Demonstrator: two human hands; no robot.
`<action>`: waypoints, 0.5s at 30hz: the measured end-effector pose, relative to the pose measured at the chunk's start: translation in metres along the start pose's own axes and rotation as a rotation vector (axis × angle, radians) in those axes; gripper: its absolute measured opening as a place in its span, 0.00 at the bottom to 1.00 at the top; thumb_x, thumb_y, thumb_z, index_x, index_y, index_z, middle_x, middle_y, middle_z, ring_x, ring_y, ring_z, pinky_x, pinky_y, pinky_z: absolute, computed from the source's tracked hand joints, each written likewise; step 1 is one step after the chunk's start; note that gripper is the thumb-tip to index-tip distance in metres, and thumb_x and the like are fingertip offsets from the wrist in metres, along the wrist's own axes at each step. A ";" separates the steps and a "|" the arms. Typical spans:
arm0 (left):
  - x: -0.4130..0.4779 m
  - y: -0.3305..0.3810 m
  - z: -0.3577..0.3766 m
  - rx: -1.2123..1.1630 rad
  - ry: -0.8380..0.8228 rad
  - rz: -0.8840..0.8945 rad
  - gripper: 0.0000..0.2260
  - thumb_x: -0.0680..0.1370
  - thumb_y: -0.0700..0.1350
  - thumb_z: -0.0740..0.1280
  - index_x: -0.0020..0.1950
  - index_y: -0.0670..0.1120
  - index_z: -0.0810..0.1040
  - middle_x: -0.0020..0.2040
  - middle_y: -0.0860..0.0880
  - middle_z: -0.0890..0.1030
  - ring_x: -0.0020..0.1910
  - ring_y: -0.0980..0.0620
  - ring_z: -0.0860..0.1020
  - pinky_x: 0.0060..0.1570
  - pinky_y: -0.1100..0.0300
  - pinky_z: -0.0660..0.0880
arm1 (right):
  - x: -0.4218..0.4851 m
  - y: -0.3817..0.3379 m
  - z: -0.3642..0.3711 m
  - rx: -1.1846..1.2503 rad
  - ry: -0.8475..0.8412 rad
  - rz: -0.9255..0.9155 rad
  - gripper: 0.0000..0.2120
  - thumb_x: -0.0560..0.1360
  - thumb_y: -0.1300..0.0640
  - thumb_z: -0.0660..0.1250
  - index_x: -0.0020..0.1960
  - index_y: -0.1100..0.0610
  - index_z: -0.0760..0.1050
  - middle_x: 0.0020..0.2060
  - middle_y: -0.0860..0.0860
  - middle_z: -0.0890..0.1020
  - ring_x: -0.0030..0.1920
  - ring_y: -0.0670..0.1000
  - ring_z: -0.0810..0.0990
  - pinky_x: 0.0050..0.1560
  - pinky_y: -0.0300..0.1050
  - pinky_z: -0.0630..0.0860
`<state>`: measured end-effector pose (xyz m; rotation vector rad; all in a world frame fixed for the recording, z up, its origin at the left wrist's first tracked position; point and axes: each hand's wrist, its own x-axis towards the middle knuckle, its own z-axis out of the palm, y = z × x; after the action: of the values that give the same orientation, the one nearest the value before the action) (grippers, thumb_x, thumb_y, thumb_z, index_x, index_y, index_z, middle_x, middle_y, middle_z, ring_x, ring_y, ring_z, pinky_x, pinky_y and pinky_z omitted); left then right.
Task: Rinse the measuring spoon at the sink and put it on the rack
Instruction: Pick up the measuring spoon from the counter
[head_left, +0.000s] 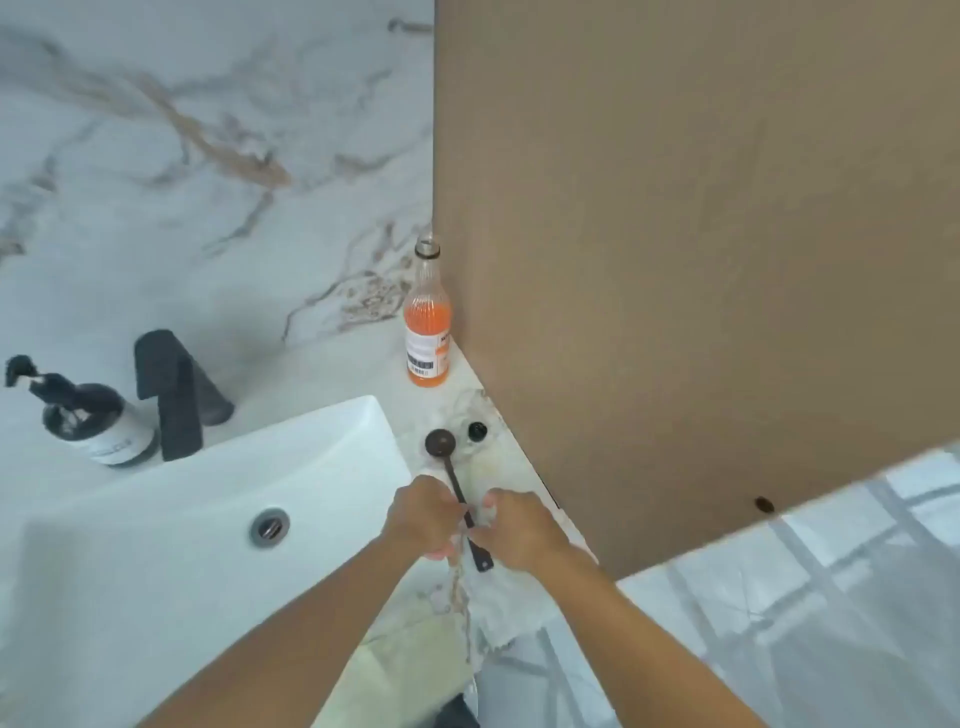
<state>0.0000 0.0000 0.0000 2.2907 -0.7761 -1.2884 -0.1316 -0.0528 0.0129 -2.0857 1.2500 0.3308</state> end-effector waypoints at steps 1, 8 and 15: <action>0.012 0.001 0.009 -0.044 0.042 -0.001 0.05 0.74 0.45 0.68 0.44 0.44 0.80 0.37 0.45 0.85 0.28 0.45 0.83 0.39 0.51 0.85 | 0.011 0.005 0.006 0.033 0.029 0.004 0.21 0.76 0.47 0.68 0.63 0.59 0.75 0.54 0.57 0.82 0.54 0.58 0.81 0.54 0.50 0.79; 0.042 0.002 0.034 -0.066 0.235 -0.086 0.10 0.74 0.49 0.68 0.47 0.43 0.79 0.42 0.43 0.86 0.42 0.45 0.83 0.46 0.52 0.81 | 0.044 0.021 0.040 0.107 0.092 -0.027 0.10 0.76 0.50 0.69 0.46 0.54 0.71 0.46 0.53 0.79 0.41 0.52 0.74 0.43 0.45 0.73; 0.059 -0.003 0.035 -0.193 0.216 -0.123 0.07 0.69 0.43 0.70 0.39 0.40 0.81 0.37 0.39 0.86 0.38 0.39 0.84 0.45 0.45 0.82 | 0.053 0.022 0.044 0.118 0.084 -0.074 0.10 0.77 0.56 0.67 0.43 0.54 0.67 0.44 0.49 0.73 0.41 0.49 0.72 0.42 0.38 0.69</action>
<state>-0.0045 -0.0384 -0.0569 2.2995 -0.4249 -1.0895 -0.1181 -0.0665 -0.0562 -2.0566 1.2076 0.1349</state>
